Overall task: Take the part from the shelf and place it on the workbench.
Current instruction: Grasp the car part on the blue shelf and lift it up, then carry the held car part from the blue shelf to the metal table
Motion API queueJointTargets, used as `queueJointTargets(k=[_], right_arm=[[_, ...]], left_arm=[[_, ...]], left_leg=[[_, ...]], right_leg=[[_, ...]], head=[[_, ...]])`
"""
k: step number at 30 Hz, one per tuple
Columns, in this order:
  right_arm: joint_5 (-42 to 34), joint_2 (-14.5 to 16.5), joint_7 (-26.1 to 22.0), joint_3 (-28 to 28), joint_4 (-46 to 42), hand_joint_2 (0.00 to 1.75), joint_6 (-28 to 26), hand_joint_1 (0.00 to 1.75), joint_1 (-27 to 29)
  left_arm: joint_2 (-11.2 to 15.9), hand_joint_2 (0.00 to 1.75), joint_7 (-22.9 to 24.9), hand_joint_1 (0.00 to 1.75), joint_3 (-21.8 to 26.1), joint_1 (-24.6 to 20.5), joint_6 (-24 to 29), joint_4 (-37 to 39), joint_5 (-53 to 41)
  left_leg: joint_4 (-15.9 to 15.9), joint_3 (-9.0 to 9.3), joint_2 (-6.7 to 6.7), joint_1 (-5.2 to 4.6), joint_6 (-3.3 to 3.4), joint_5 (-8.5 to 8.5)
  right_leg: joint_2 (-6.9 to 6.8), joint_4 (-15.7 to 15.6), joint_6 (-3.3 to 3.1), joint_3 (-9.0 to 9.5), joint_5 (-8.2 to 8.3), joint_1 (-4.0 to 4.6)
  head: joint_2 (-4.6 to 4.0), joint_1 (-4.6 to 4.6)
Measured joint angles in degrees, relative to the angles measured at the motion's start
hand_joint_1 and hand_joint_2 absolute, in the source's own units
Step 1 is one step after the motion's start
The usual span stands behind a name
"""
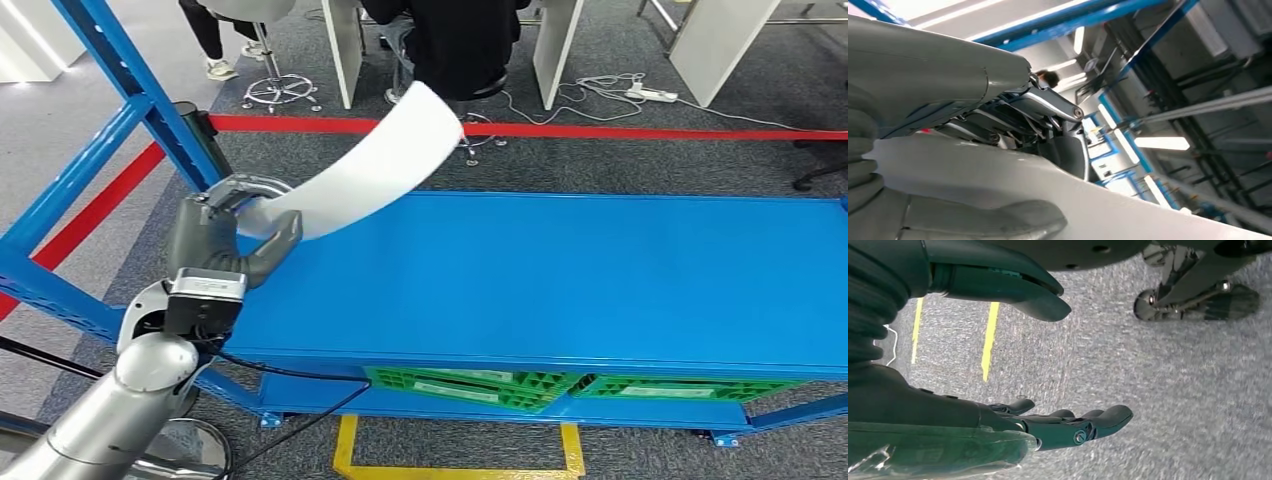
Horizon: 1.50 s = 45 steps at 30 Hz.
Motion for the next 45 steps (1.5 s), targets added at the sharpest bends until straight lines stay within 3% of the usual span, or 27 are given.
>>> queueJointTargets(k=[1,4,8,16,29,37,45], right_arm=[[-0.2,0.3,0.0,0.0,0.0,1.75,-0.5,0.00,0.0],[-0.4,1.0,0.1,0.0,0.0,1.75,-1.5,0.00,0.1],[-0.4,1.4,0.1,0.0,0.0,1.75,-1.7,0.00,0.0],[-0.8,1.5,0.1,0.0,0.0,1.75,-1.7,0.00,0.0],[-2.0,1.5,0.1,-0.2,0.0,1.75,-2.1,0.00,0.3],[-2.0,1.7,0.2,-0.3,0.0,1.75,-2.2,0.00,0.3],[-2.1,1.8,0.2,-0.3,0.0,1.75,-2.3,0.00,0.3]], left_arm=[[0.0,1.75,-0.8,1.57,0.1,0.3,0.8,-0.6,0.5],[0.1,1.75,-3.2,1.51,0.4,0.8,3.0,-2.7,1.7],[0.3,1.75,-4.4,1.75,0.4,1.0,4.3,-5.0,0.6],[0.6,1.75,-3.4,1.75,-0.5,1.0,3.1,-6.0,1.8],[0.3,1.75,-3.7,1.75,-1.6,3.8,-3.6,-6.1,17.7],[0.3,1.75,-3.3,1.75,-2.1,4.2,-5.6,-6.1,19.3],[0.3,1.75,-3.4,1.75,-2.2,4.8,-4.3,-6.1,18.1]], left_leg=[[0.0,0.00,0.00,0.00,0.00,0.00],[0.0,0.00,0.00,0.00,0.00,0.00],[0.0,-0.01,0.00,0.00,0.00,0.00],[0.0,0.00,0.00,0.00,0.00,0.00],[0.0,-0.02,0.00,0.00,0.01,-0.01],[0.0,-0.02,0.00,0.00,0.01,-0.01],[0.0,-0.02,0.00,-0.01,0.01,-0.01]], right_leg=[[0.00,0.0,0.00,0.00,0.00,0.00],[-0.01,0.0,0.00,-0.01,0.00,0.00],[-0.02,0.0,0.00,-0.01,-0.01,0.00],[-0.02,0.0,0.00,0.00,0.00,0.00],[0.00,0.0,0.00,-0.06,-0.01,0.00],[0.00,0.0,0.00,-0.04,0.00,0.00],[0.00,0.0,0.00,-0.05,-0.01,0.00]], head=[[0.00,0.01],[0.00,0.00],[0.00,-0.01],[0.00,-0.01],[0.00,-0.01],[0.00,0.00],[0.00,-0.01]])
